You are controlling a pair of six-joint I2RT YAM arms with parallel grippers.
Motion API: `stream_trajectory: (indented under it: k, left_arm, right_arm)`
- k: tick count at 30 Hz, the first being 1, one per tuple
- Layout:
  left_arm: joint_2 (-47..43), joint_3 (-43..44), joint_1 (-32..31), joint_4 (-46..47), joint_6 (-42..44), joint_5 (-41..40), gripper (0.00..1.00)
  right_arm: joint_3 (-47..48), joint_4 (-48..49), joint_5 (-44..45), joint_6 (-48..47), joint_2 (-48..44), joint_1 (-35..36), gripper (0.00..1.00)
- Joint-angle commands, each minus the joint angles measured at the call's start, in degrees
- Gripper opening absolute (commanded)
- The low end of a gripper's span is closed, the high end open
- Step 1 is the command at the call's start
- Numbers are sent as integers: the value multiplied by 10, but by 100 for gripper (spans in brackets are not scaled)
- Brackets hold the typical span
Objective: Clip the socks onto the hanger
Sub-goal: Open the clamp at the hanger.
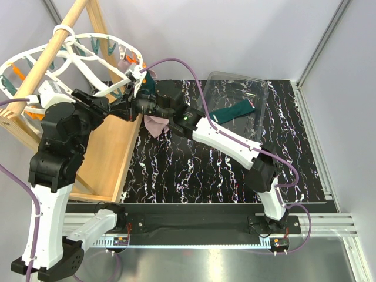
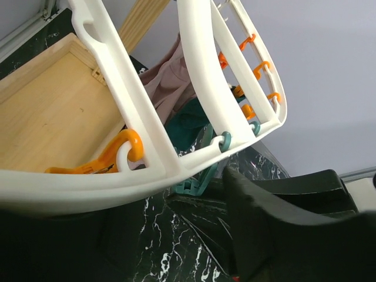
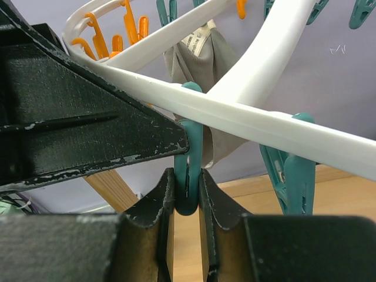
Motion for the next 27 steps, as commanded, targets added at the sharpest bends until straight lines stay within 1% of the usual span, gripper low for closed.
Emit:
stream_trajectory:
  k: [1,5,7,8,10,11,13,14,16,17,19,21,22,23,25,26,27]
  left_arm:
    - [6,-7,0,57,23,-21,52]
    - [1,-22,-1,80,32,-8,49]
    - [-6,-29,0,95,35,-3,46]
    - [-8,-31,-1,99,36,-3,40]
    - [-16,-37,-1,110,40,-2,34]
    - [-18,-39,-1,112,41,0,26]
    - [-21,-41,-1,116,46,4,17]
    - [-21,-40,0,116,46,4,10]
    - [-21,-40,-1,115,45,6,0]
    - [-22,-41,0,113,43,6,0]
    - [-23,-41,0,111,40,7,0]
    - [-23,-41,0,110,40,7,0]
    - [-24,-40,0,107,40,7,0]
    - [-23,-39,0,106,41,7,0]
    - [-25,-40,0,103,40,7,0]
    - [-25,-44,0,104,39,7,0]
    - [-25,-45,0,105,38,7,0]
  right_arm:
    - [-4,2,-42,5,-41,2,0]
    - [-3,4,-48,9,-42,2,0]
    - [-2,3,-50,8,-42,1,0]
    - [-2,3,-50,7,-42,2,0]
    - [-2,2,-51,6,-42,2,0]
    - [-2,2,-53,6,-42,2,0]
    - [-3,2,-56,6,-42,1,0]
    - [-4,2,-56,6,-43,1,0]
    - [-6,3,-51,5,-44,1,0]
    - [-7,2,-50,5,-44,2,0]
    - [-11,-5,-32,0,-49,1,25]
    - [-14,-29,-13,-6,-59,1,43]
    - [-17,-46,11,-19,-65,1,53]
    - [-22,-82,23,-26,-73,2,57]
    - [-58,-105,62,-47,-110,1,68]
    - [-76,-118,79,-54,-126,2,70]
    - [-97,-120,95,-61,-162,1,72]
